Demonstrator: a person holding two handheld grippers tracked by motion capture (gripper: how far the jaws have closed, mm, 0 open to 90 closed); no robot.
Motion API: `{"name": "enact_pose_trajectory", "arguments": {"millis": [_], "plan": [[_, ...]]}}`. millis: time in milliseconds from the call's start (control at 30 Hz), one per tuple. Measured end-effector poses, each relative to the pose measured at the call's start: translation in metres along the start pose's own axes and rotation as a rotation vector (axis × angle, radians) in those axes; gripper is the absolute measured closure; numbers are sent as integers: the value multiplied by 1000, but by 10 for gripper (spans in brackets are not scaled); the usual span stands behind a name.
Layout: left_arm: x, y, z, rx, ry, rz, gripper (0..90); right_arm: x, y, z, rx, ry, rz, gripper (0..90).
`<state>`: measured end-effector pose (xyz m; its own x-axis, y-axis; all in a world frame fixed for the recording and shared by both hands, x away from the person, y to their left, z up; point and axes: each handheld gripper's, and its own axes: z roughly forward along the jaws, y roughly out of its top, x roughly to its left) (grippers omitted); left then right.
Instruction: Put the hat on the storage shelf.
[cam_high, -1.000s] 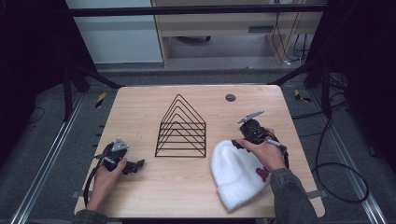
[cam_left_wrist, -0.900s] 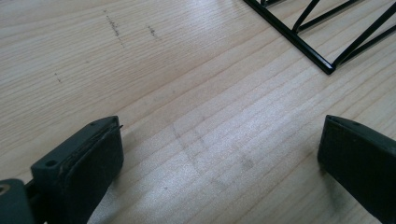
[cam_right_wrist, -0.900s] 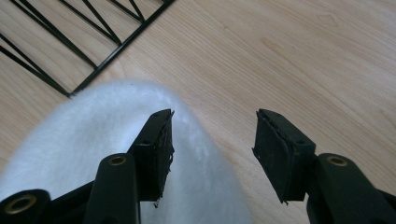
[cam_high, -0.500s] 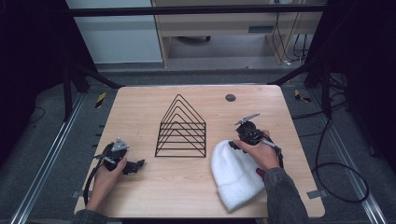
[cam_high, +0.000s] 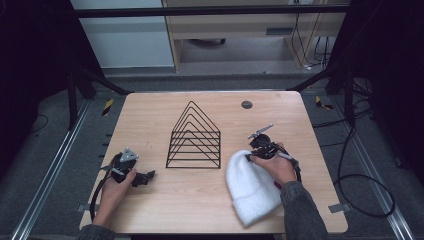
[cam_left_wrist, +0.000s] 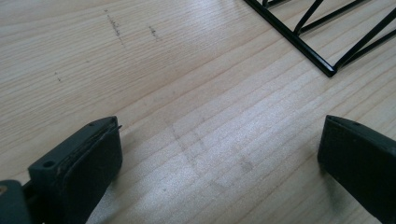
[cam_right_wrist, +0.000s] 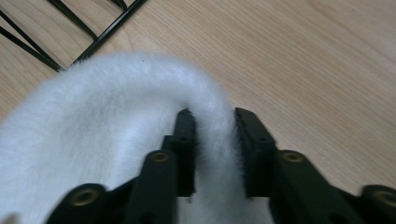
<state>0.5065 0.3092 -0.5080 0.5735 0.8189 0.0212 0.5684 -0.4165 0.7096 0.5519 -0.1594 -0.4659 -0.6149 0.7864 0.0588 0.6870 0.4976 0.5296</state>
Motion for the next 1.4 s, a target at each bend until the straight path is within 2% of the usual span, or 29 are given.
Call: {"name": "enact_pose_trajectory", "arguments": {"millis": [133,233,267,367,433,467,600,667,700,833,900,933,967,1100,1200,1233,1367,1400], "plan": [[0,0,0,-1,0,-5,0,3,-4,-3,-26,-1,4,820],[0,0,0,-1,1,-1,0,7,-7,-16,-79,-4,0,827],[0,0,0,-1,1,-1,0,7,-7,-16,-79,-4,0,827],[0,0,0,-1,1,-1,0,9,-9,-35,-158,-4,4,828],[0,0,0,-1,-1,1,0,11,-10,-47,-198,-22,-17,829],[1,0,0,1,-3,5,0,13,-14,-59,-249,-29,-21,830],[1,0,0,1,-3,5,0,16,-26,-81,-375,-44,16,834],[1,0,0,0,-3,5,0,17,-28,-85,-395,-45,26,834],[0,0,0,1,1,-1,0,18,-32,-92,-427,-50,31,835],[0,0,0,0,0,-6,0,22,-34,-104,-451,-58,30,835],[0,0,0,0,0,-4,0,27,-35,-116,-490,-60,34,836],[0,0,0,0,0,-4,0,27,-35,-116,-490,-60,34,836],[0,0,-1,1,-1,1,0,31,-34,-123,-513,-57,26,836],[0,-1,-3,-2,-6,-1,17,38,-30,-132,-531,-52,7,837],[1,3,-12,-57,-8,-12,32,45,-24,-143,-550,-41,-9,837],[1,3,-12,-57,-8,-12,35,47,-22,-146,-551,-36,-10,837],[3,8,-27,-136,24,-34,42,50,-15,-153,-535,-51,-13,838],[3,10,-32,-166,29,-39,48,51,-11,-158,-548,-42,-18,838]]}}
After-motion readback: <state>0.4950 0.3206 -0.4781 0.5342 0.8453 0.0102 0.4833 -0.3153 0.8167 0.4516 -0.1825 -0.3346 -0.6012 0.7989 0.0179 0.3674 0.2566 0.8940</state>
